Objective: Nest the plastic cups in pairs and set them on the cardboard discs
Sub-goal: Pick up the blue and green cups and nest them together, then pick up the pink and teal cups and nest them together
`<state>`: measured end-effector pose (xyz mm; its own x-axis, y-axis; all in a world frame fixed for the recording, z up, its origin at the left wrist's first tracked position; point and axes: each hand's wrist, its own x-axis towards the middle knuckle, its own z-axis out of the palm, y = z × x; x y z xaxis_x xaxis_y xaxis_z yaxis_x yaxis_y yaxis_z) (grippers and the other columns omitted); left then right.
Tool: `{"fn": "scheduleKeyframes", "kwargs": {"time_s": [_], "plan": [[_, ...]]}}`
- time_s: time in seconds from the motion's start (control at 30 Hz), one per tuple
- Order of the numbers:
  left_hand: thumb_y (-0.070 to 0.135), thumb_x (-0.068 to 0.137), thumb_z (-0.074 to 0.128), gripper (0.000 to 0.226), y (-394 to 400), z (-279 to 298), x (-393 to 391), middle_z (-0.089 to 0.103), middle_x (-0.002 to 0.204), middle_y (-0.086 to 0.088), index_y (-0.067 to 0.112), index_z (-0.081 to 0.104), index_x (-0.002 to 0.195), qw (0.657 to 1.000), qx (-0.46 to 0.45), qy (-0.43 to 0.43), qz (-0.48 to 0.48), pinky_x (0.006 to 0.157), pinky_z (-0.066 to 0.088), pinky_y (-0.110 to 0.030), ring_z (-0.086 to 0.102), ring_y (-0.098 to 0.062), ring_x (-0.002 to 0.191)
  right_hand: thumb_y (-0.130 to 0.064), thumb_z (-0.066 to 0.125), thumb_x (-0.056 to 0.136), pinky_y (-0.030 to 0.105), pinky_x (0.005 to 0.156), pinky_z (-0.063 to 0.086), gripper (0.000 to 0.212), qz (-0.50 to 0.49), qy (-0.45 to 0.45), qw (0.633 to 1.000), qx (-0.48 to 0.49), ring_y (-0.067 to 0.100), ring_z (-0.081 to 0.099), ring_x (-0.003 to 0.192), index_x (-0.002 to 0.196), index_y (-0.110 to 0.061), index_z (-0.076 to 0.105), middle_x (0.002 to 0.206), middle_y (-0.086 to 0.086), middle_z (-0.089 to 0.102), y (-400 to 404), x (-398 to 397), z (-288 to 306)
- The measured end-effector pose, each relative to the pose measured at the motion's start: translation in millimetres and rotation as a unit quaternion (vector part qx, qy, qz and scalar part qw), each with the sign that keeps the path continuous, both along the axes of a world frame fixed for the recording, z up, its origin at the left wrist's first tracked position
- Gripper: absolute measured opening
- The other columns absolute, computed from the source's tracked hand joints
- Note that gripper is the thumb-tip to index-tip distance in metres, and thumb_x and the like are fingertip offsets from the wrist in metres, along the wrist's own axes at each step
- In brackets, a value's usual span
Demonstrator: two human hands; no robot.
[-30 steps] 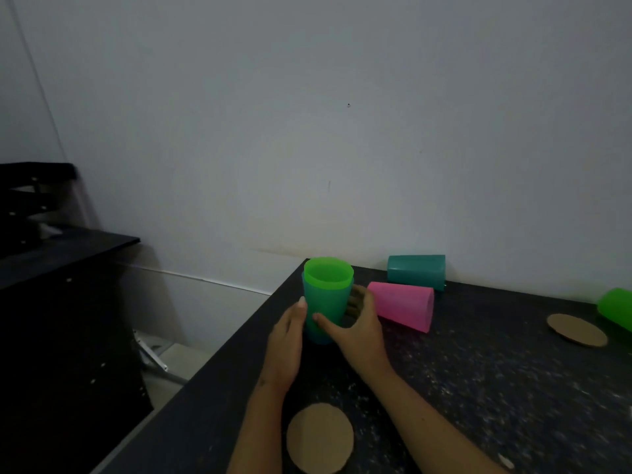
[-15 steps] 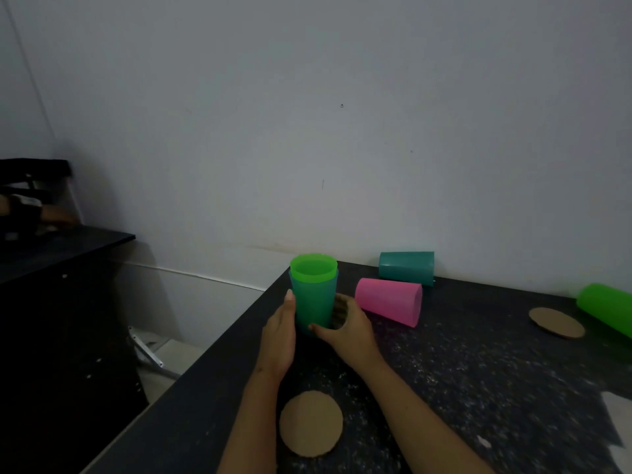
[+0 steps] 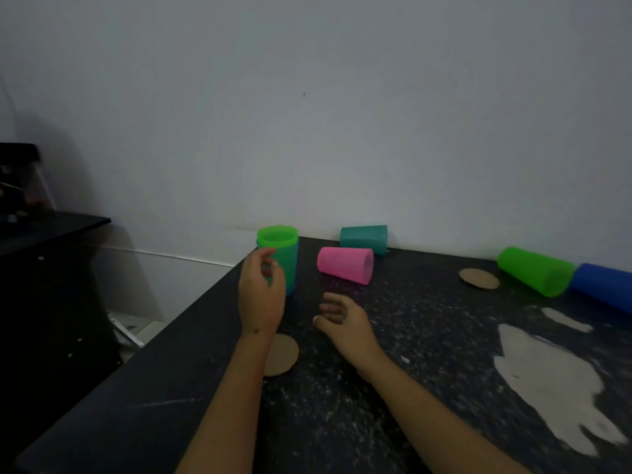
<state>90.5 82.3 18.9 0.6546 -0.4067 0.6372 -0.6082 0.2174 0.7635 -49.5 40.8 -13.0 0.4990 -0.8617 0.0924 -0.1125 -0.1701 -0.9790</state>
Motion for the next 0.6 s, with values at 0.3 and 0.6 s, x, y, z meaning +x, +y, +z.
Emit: {"fn": "scheduleKeyframes", "kwargs": {"time_s": [0.3, 0.6], "plan": [[0.015, 0.088, 0.053, 0.024, -18, -22, -91, 0.053, 0.100, 0.005, 0.018, 0.055, 0.112, 0.945, 0.181, -0.191, -0.193, 0.078, 0.044, -0.025, 0.054, -0.012, 0.092, -0.010, 0.066, 0.082, 0.024, 0.074, 0.053, 0.027, -0.102, 0.020, 0.993, -0.049, 0.011, 0.062, 0.090, 0.107, -0.020, 0.059, 0.096, -0.002, 0.064, -4, -109, 9], [0.033, 0.091, 0.047, 0.038, -64, -18, -95, 0.049, 0.120, -0.011, 0.009, 0.045, 0.121, 0.900, 0.261, -0.338, -0.091, 0.088, 0.048, -0.037, 0.050, -0.022, 0.104, -0.009, 0.060, 0.088, 0.028, 0.076, 0.053, 0.015, -0.127, -0.003, 0.992, -0.023, 0.019, 0.064, 0.088, 0.099, -0.018, 0.059, 0.097, 0.010, 0.066, -11, -147, 1]]}}
